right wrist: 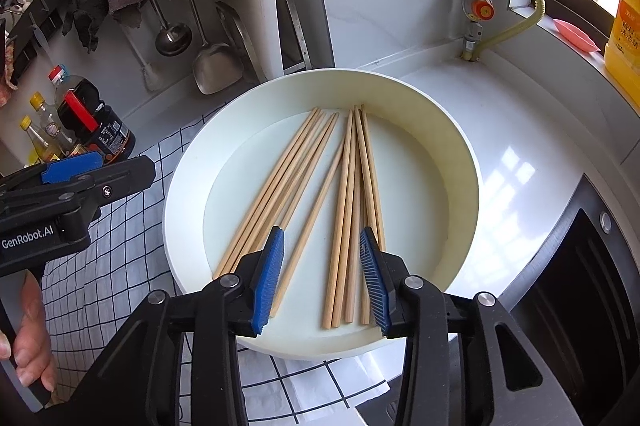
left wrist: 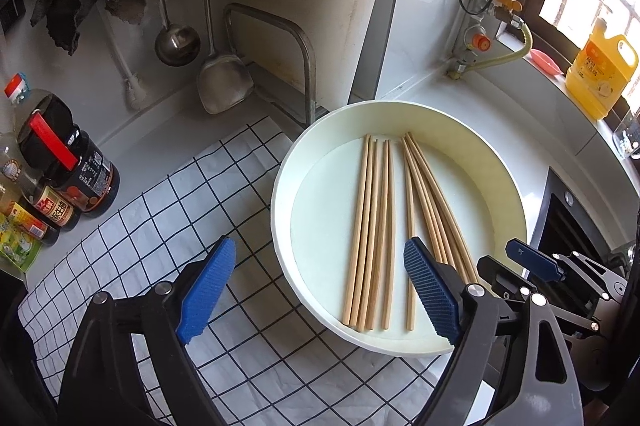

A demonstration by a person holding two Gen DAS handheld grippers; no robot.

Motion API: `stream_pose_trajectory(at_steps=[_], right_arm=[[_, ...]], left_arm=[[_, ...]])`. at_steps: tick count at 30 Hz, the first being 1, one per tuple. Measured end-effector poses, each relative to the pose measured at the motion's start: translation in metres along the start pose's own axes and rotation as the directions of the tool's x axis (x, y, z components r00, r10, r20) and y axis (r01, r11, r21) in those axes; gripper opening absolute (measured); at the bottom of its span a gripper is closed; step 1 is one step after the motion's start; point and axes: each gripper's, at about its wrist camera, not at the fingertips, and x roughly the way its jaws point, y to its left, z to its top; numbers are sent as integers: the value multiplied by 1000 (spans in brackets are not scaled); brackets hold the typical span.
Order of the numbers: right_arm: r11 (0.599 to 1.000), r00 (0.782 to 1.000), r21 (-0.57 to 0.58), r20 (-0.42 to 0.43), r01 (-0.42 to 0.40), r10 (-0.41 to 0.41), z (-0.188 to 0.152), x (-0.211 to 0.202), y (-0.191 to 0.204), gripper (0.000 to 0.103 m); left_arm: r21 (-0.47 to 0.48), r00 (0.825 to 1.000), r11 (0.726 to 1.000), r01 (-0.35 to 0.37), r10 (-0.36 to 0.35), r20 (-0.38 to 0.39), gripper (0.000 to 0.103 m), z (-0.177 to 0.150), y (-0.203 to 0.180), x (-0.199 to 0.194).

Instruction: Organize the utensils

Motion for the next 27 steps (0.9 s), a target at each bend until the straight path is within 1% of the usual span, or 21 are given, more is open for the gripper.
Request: stream_pose_trajectory(at_steps=[1, 3, 6, 10, 12, 16, 18, 20, 27], right_arm=[[1000, 1000, 0, 1, 0, 0, 0, 0, 0, 41], [1000, 1000, 1, 8, -1, 1, -1, -2, 1, 48], [1000, 1000, 2, 10, -5, 5, -1, -3, 0, 50], [1000, 1000, 5, 14, -14, 14, -1, -4, -1, 53], [1000, 1000, 2, 18, -13, 13, -1, -4, 0, 58], [1000, 1000, -10, 19, -14, 14, -1, -5, 3, 61], [1000, 1000, -8, 20, -20, 20, -1, -5, 3, 65], [1000, 1000, -6, 20, -23, 23, -1, -5, 4, 66], [1000, 1000, -3, 13, -21, 21, 0, -4, 3, 67]], left_arm=[[1, 1000, 1000, -5, 5, 3, 86, 0, 0, -1], [4, 1000, 1000, -14, 14, 9, 89, -1, 1, -2], [7, 1000, 1000, -27, 27, 14, 89, -2, 1, -3], [0, 999, 999, -41, 41, 19, 92, -3, 3, -5], [-3, 999, 999, -45, 45, 21, 94, -3, 4, -6], [-13, 998, 998, -58, 58, 22, 96, -4, 6, -6], [-17, 998, 998, -62, 63, 21, 96, -4, 7, -7], [-18, 997, 997, -69, 69, 22, 96, -4, 8, -7], [-15, 996, 996, -83, 84, 28, 96, -4, 7, -10]])
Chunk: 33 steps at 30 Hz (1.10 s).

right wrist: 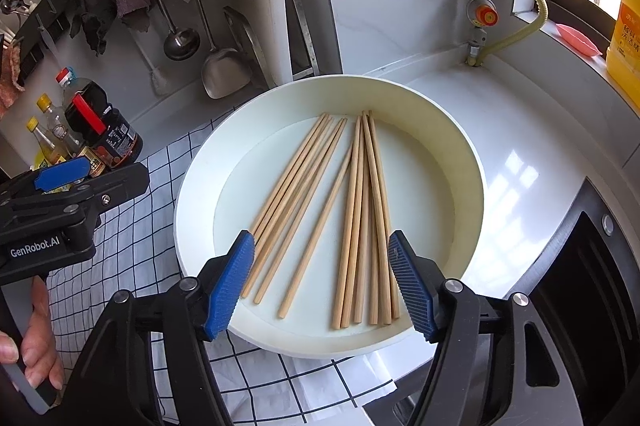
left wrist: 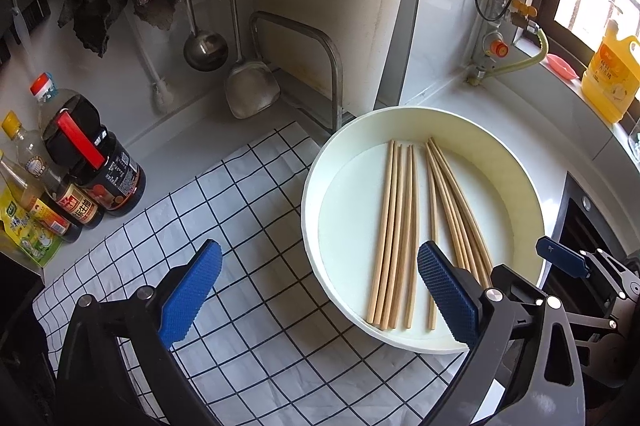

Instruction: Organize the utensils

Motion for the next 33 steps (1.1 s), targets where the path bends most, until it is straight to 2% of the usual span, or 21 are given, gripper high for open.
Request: stream_pose_trajectory(at_steps=[12, 33], right_arm=[[1000, 1000, -2, -11, -5, 5, 1, 3, -2, 67], [1000, 1000, 0, -15, -8, 8, 2, 4, -2, 67]], left_arm=[[2, 999, 999, -32, 32, 11, 97, 2, 1, -4], [24, 1000, 1000, -7, 7, -12, 97, 3, -2, -1]])
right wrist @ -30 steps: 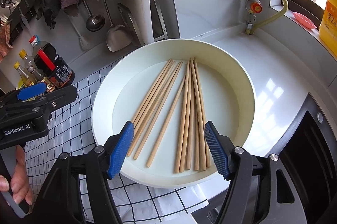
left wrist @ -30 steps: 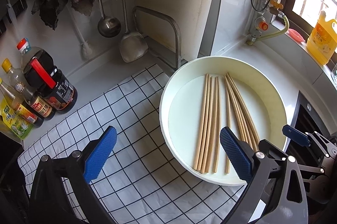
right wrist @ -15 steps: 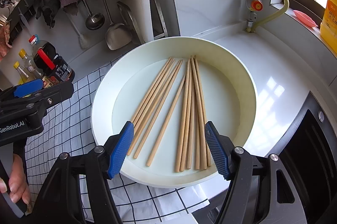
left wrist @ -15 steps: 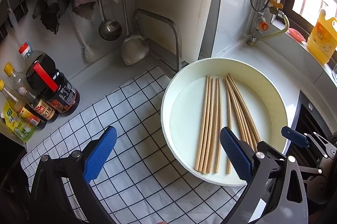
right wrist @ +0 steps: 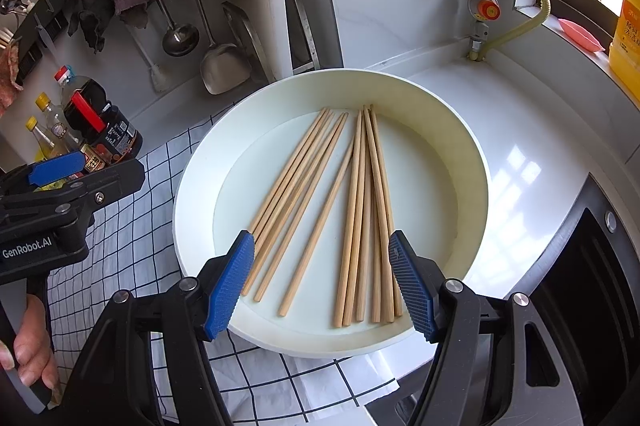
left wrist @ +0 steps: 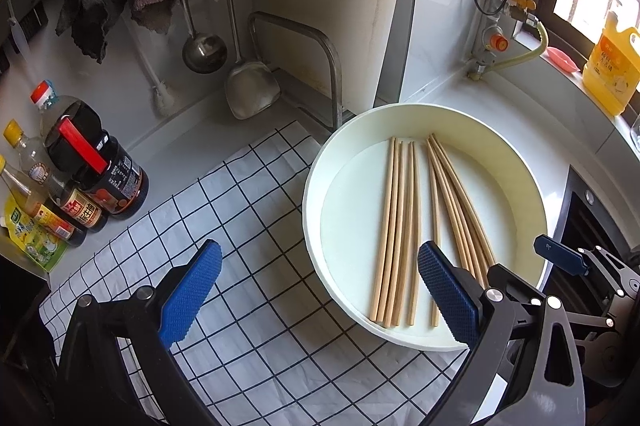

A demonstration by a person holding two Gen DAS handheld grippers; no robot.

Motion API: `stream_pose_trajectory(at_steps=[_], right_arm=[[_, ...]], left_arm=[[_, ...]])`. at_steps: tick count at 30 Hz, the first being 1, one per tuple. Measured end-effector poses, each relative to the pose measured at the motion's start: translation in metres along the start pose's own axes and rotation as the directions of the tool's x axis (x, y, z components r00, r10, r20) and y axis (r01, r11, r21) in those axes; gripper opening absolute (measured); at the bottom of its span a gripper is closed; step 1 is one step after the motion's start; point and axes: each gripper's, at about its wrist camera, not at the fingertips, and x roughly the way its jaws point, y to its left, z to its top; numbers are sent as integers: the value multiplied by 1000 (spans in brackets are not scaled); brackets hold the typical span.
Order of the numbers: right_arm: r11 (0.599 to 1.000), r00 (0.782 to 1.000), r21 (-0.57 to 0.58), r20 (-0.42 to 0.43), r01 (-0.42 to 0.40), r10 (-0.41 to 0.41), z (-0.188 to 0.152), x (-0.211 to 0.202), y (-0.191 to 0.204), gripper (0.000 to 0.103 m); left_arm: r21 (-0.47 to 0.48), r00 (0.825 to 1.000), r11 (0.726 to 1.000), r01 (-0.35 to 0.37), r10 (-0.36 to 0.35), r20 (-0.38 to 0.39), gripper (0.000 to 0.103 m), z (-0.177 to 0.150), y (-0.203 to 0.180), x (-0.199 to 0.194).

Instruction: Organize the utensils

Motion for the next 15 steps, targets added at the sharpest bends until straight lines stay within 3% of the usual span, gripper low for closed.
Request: stream_pose_trajectory(at_steps=[8, 15], right_arm=[[1000, 1000, -3, -2, 0, 0, -1, 1, 1, 67], [1000, 1000, -24, 1, -8, 8, -4, -4, 10, 67]], left_arm=[[-10, 999, 999, -32, 32, -12, 97, 1, 2, 1], [-72, 999, 997, -42, 40, -26, 97, -6, 26, 0]])
